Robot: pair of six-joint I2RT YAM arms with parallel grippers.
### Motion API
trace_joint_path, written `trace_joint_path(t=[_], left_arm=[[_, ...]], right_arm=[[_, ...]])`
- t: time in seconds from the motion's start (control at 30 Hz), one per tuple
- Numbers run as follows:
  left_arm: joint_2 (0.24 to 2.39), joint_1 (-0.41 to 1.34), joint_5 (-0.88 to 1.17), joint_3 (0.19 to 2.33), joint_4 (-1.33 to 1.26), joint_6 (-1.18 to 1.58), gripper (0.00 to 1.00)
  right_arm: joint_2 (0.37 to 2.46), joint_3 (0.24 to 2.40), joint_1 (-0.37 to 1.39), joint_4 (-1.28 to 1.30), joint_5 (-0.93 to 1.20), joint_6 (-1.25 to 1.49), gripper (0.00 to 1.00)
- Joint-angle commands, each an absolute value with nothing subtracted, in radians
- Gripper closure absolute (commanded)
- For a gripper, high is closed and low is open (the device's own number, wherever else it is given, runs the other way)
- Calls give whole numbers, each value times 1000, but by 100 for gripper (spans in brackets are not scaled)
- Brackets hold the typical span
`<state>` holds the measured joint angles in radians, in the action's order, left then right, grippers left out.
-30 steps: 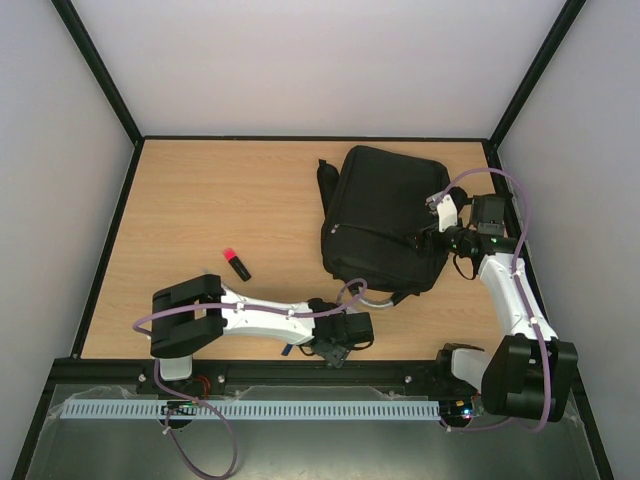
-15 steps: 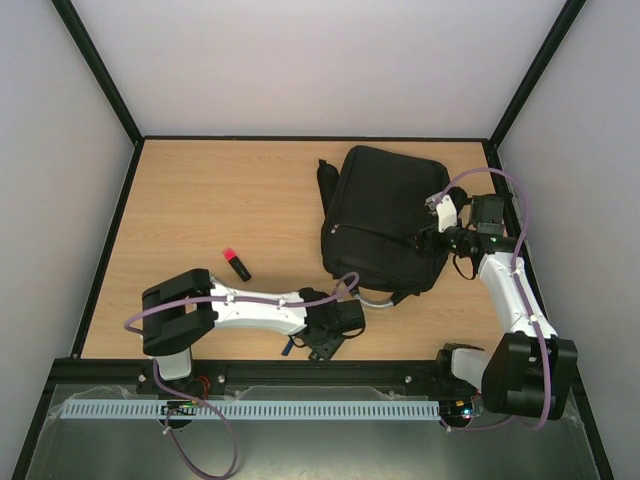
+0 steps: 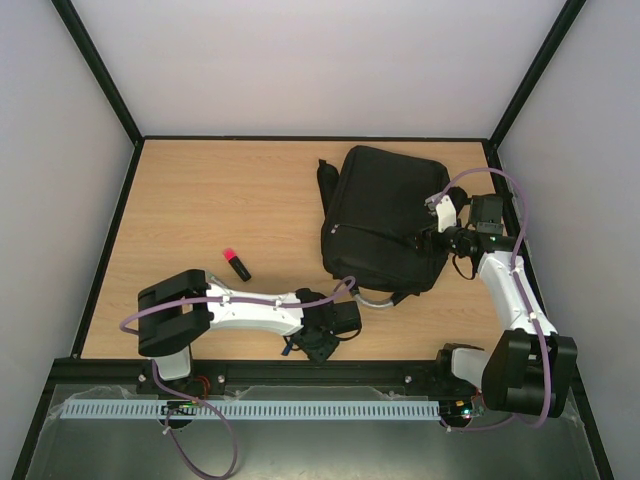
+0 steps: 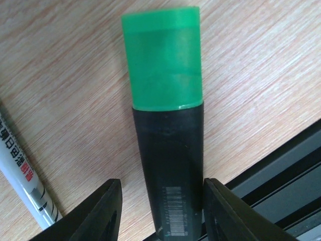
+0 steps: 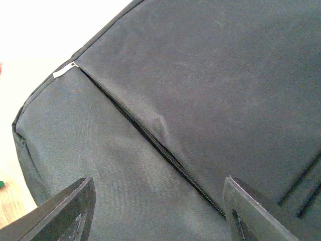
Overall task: Pack the student bag
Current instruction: Pick up the stationery from the center of the board.
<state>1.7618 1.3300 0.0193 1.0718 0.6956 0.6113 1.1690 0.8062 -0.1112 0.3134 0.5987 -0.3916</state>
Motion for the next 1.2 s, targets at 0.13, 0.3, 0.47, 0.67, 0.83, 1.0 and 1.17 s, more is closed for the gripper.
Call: trace_joint_path(t=[0.13, 0.3, 0.47, 0.67, 0.83, 1.0, 1.17], left_arm=[[1770, 1330, 20, 1057, 734, 611, 58], [1801, 1337, -47, 1070, 769, 620, 63], [1821, 1341, -47, 1065, 769, 608, 67], [1792, 1337, -34, 1109, 787, 589, 73], [1718, 1314, 17, 1213, 846, 552, 74], [1656, 1201, 84, 1291, 850, 500, 75], [1673, 1087, 186, 1388, 833, 431, 76]], right_arm=[[1177, 816, -109, 342, 616, -391, 31], [1179, 817, -109, 344, 615, -393, 31], [1185, 818, -109, 346, 616, -393, 31], [1199, 822, -109, 358, 602, -422, 31], [1230, 847, -107, 352, 486, -468, 35], [1276, 858, -78, 328, 419, -510, 38], [1342, 910, -42, 331, 351, -587, 39]])
